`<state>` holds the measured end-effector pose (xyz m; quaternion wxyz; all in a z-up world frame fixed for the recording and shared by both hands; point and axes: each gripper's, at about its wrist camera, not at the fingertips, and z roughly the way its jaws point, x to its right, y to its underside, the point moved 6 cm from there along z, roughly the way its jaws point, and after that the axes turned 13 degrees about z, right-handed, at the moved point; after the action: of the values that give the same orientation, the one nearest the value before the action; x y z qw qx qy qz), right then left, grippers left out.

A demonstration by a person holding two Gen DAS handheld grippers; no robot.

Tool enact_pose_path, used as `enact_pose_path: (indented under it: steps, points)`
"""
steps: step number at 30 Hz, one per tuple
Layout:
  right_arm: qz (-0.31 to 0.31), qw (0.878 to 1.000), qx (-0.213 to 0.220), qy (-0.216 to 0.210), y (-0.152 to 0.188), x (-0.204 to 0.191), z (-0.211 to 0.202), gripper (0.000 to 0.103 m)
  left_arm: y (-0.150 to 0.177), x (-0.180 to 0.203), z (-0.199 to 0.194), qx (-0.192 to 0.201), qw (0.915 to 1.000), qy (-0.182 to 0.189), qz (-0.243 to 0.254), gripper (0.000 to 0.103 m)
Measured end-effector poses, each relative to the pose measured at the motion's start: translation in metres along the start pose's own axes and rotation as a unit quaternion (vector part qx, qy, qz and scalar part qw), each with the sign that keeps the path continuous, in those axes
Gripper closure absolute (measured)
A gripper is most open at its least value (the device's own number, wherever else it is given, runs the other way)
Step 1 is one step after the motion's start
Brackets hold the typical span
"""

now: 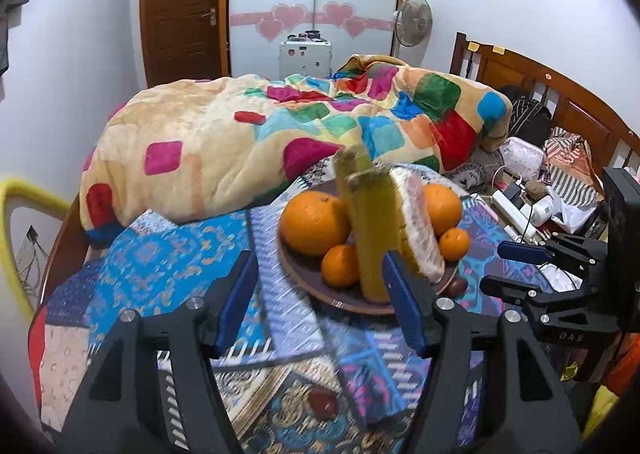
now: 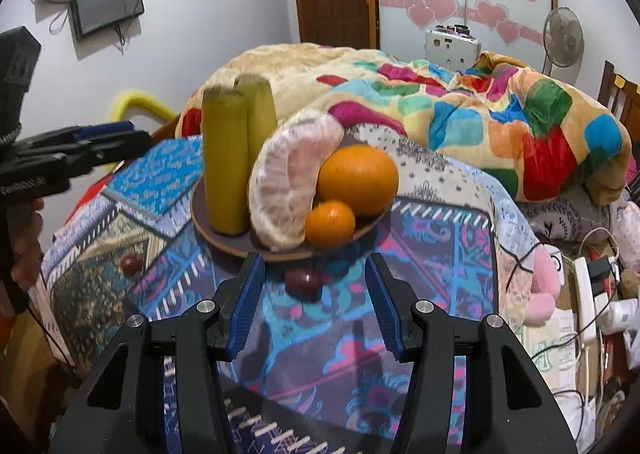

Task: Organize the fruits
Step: 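Grasp the dark red date on the cloth with the left tool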

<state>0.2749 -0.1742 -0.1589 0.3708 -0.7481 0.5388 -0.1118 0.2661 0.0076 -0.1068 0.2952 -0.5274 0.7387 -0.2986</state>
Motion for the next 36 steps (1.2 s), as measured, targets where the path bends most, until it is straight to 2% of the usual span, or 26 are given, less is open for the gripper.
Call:
enact_pose_path:
  steps: [11, 13, 15, 17, 26, 32, 36]
  points:
    - [0.009, 0.998, -0.058, -0.019, 0.009, 0.001, 0.037, 0.055, 0.043, -0.013, 0.025, -0.047, 0.9989, 0.004, 0.003, 0.034]
    - [0.005, 0.999, -0.052, -0.012, 0.009, 0.001, 0.039, 0.059, 0.049, -0.015, 0.030, -0.053, 0.9986, 0.008, -0.001, 0.034]
    - [0.003, 0.999, -0.048, -0.007, 0.009, 0.002, 0.039, 0.072, 0.053, -0.015, 0.033, -0.058, 0.9983, 0.009, 0.001, 0.034]
    - [0.004, 0.999, -0.048, -0.008, 0.009, 0.002, 0.039, 0.080, 0.058, -0.015, 0.035, -0.063, 0.9979, 0.010, 0.002, 0.034]
    - [-0.014, 0.999, -0.039, -0.005, 0.021, -0.006, 0.017, 0.081, 0.065, -0.010, 0.018, -0.066, 0.9977, 0.017, -0.001, 0.034]
    - [-0.009, 0.999, -0.029, -0.014, 0.027, -0.010, -0.003, 0.081, 0.077, 0.008, 0.008, -0.074, 0.9967, 0.030, 0.011, 0.034]
    - [-0.018, 1.000, -0.024, -0.008, 0.032, -0.012, -0.009, 0.081, 0.089, 0.018, 0.011, -0.092, 0.9950, 0.032, 0.022, 0.044]
